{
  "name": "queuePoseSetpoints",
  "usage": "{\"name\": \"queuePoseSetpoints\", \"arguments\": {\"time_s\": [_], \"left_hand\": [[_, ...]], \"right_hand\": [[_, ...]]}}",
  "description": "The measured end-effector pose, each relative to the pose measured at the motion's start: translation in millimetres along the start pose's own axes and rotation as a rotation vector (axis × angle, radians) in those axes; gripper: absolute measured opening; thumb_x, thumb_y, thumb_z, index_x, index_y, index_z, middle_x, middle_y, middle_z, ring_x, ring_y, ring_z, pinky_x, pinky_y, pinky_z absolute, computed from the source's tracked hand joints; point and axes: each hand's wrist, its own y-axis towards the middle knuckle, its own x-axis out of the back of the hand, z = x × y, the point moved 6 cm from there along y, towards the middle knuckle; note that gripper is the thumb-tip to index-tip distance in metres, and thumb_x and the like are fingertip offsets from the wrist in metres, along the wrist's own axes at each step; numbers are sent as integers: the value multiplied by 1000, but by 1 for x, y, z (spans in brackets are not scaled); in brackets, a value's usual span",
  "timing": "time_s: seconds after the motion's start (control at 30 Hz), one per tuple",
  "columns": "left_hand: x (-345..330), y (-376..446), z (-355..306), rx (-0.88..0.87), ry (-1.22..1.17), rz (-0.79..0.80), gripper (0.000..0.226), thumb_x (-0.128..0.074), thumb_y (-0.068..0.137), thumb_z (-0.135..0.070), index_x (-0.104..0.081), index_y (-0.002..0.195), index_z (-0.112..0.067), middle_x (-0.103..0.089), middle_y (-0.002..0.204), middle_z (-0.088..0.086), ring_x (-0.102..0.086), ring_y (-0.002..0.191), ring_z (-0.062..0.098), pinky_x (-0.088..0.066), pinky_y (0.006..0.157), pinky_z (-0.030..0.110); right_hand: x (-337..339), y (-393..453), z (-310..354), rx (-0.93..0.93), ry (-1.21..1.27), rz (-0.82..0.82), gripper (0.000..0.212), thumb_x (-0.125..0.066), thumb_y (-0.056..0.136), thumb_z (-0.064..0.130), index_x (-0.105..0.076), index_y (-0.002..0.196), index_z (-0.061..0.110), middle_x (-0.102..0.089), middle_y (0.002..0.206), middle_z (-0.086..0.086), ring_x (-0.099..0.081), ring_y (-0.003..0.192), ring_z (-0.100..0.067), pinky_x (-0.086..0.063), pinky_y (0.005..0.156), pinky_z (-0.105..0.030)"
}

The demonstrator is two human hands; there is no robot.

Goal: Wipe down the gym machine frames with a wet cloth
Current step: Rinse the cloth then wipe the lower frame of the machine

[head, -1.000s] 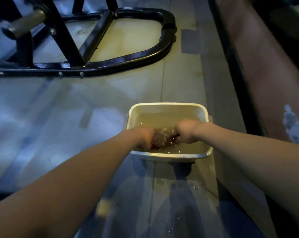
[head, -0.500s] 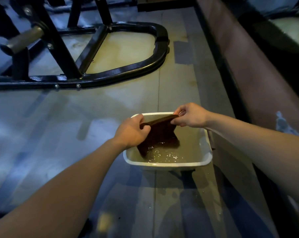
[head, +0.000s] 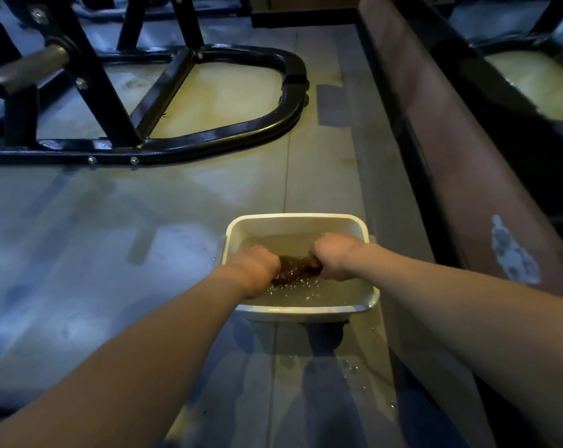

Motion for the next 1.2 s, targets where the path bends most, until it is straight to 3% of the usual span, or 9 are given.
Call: {"name": "queuePoseSetpoints", "arguments": {"time_s": [0.17,0.37,0.47,0.53,0.67,0.77,0.93,1.07,1.2], "left_hand": [[3,2,7,36,-65,14,23,-58,99,-22,-67,119,-21,-63,117,9,-61,104,28,-53,89,36],[35,-1,43,245,-375,-306,9,-39,97,-24,-47,100,-25,-62,101,6,-51,99,29,-36,94,41],[47,-6,50,311,-639,-419,11,-38,101,-26,-48,98,-22,-60,87,5,-51,87,27,-40,83,41],[51,-10,53,323,-791,-482,14,-44,100,-29,-51,91,-20,-59,80,4,-52,77,23,-43,67,38],[44,-9,43,276,-709,-389,14,-51,95,-30,-54,85,-20,-61,81,2,-55,75,22,-45,63,35],[23,-5,30,180,-466,-208,2,-53,96,-26,-53,94,-25,-64,98,-1,-56,88,20,-45,78,37],[0,1,4,37,-106,3,22,-59,100,-21,-64,122,-19,-65,116,6,-61,104,26,-50,84,34],[-2,4,-5,19,-114,43,24,-60,97,-16,-67,120,-18,-65,108,5,-61,96,23,-50,80,31],[20,3,11,95,-416,-80,13,-57,94,-24,-66,98,-17,-68,96,6,-62,89,26,-51,73,32]], "right_hand": [[-1,0,9,14,-10,27,15,-68,91,14,-71,106,17,-65,98,-3,-61,86,-23,-47,67,-31],[40,-2,-10,-68,648,-116,20,-50,94,12,-60,77,9,-57,74,-8,-56,74,-25,-44,60,-30],[45,-2,-19,-160,1068,-155,23,-40,100,7,-61,92,4,-62,82,-13,-69,74,-26,-59,68,-32],[45,-2,-22,-221,1124,-188,26,-36,99,11,-59,90,6,-62,82,-14,-69,69,-25,-60,68,-32],[38,-3,-16,-170,1008,-177,26,-41,102,17,-60,87,7,-62,85,-10,-63,77,-23,-54,64,-29],[26,-2,-13,-114,588,-166,20,-55,96,25,-68,98,10,-71,96,-10,-66,91,-28,-51,72,-34],[0,-9,15,62,-86,-12,17,-65,98,20,-69,114,18,-69,106,-5,-66,95,-24,-49,73,-33],[-8,-6,29,63,-34,45,9,-66,98,21,-61,105,21,-63,98,-4,-63,91,-20,-49,73,-30],[8,2,14,-68,307,49,16,-53,97,24,-65,95,14,-64,88,-6,-61,86,-26,-42,62,-30]]}}
